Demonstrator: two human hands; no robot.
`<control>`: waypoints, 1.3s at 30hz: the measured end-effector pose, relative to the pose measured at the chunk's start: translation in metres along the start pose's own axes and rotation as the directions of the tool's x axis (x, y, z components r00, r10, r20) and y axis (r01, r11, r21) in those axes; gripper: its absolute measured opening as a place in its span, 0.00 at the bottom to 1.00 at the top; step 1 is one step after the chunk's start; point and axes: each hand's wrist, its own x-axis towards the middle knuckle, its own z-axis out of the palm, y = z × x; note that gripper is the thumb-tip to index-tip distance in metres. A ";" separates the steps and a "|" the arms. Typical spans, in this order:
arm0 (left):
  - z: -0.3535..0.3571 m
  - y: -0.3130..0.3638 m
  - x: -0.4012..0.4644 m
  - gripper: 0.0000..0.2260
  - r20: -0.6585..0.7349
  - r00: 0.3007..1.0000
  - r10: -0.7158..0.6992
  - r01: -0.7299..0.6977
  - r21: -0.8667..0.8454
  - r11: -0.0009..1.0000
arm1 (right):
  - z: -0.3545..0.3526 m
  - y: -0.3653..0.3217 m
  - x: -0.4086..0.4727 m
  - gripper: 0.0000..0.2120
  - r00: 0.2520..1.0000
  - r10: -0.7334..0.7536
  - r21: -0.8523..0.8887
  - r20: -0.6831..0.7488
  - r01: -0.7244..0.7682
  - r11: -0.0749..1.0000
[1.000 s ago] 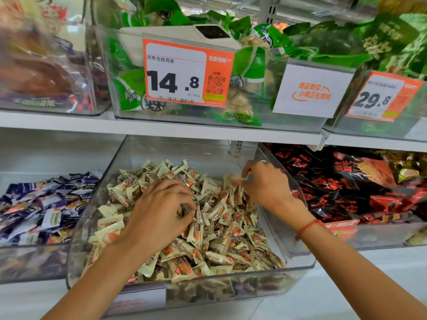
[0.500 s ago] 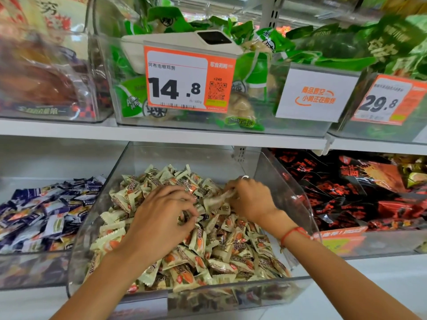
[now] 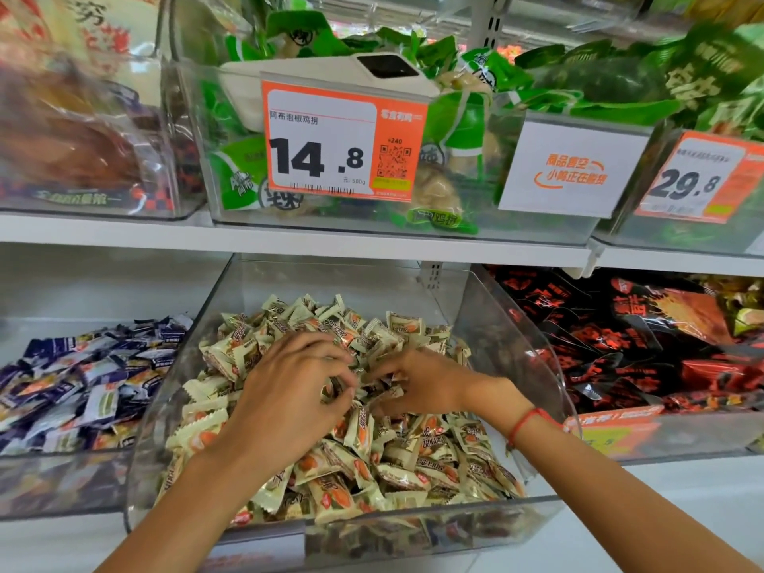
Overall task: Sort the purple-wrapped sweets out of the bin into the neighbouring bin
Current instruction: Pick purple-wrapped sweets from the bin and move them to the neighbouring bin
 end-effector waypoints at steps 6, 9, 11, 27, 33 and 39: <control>0.000 -0.001 0.001 0.06 -0.002 1.000 -0.001 0.001 0.016 1.000 | -0.008 0.011 -0.021 0.13 0.975 -0.029 -0.202 -0.219 -0.016 0.979; 0.000 -0.001 0.001 0.07 0.000 1.000 0.006 -0.006 0.024 1.000 | -0.014 0.011 -0.020 0.11 0.876 0.082 -0.172 -0.475 -0.183 0.968; 0.000 -0.001 0.001 0.06 -0.003 1.000 0.006 -0.006 0.032 0.999 | -0.024 0.011 -0.019 0.10 0.765 0.173 -0.158 -0.620 -0.338 0.928; 0.001 0.002 0.001 0.07 0.002 1.000 0.011 -0.011 0.053 0.999 | 0.014 0.004 0.031 0.19 0.990 -0.013 -0.282 -0.137 -0.027 0.959; -0.002 0.005 0.001 0.13 -0.014 1.000 -0.002 0.003 0.045 0.999 | -0.010 0.014 0.013 0.13 0.984 0.104 0.146 -0.147 -0.082 0.986; -0.009 0.015 0.000 0.28 -0.078 0.997 -0.012 0.009 -0.040 0.999 | -0.019 -0.013 -0.029 0.09 0.978 0.158 0.790 -0.138 0.012 0.612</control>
